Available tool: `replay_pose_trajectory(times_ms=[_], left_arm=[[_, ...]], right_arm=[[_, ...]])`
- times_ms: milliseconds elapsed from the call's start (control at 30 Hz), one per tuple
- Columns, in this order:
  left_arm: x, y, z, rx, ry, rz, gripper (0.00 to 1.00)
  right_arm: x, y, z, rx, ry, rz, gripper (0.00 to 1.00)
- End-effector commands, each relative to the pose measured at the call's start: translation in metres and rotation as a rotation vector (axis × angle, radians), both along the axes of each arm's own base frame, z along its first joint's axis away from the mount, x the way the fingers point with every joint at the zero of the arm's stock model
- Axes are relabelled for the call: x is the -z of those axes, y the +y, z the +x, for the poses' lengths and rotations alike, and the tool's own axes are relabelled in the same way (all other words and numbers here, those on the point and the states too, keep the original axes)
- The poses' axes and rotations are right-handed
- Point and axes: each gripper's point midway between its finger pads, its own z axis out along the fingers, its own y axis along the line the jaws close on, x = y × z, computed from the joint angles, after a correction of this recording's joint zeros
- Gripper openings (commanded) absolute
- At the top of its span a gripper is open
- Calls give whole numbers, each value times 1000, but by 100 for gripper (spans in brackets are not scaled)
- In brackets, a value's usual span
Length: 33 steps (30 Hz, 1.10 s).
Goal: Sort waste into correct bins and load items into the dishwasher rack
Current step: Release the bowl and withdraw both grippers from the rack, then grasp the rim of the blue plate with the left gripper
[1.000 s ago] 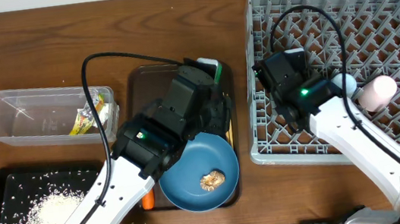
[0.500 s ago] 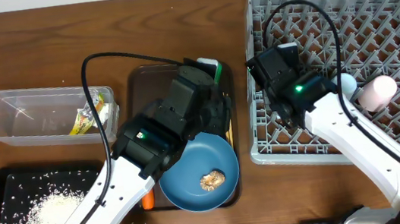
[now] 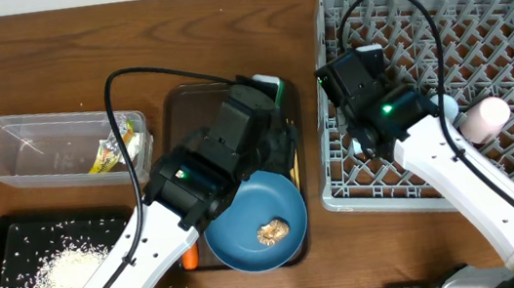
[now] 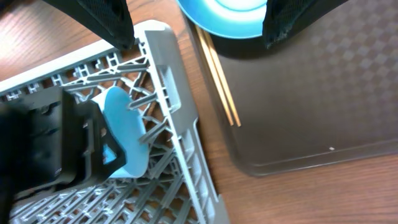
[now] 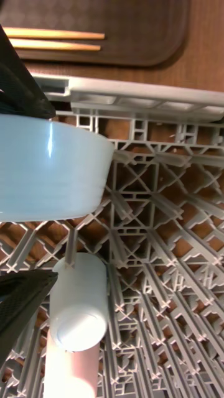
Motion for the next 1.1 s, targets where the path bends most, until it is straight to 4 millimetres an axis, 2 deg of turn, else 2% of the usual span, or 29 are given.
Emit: replay_pose_trajectory(times_ms=[0,100,233,400,567,800,900,1067], left_arm=[[-5,13,6,-47,-38,49,67],[-2,22,6,-73,-39,85,70],[4,31,7,-93,-17,110,73],[19,47,-4,-105,58,174,73],[35,59,-19,-100,140,246,73],[58,84,-41,-136,271,337,73],[76,103,-46,-200,338,361,73],[105,123,-57,-252,438,374,73]], right_arm=[[-43,4,6,9,-111,49,67],[-69,6,4,-1,-160,107,66],[-101,-4,-5,24,-218,210,67],[-117,-18,-14,26,-227,350,70],[-115,-20,-22,-47,-173,385,71],[-104,-16,-32,-127,-98,341,72],[-101,-16,-35,-129,-81,344,73],[-100,-6,-38,-162,-59,388,73]])
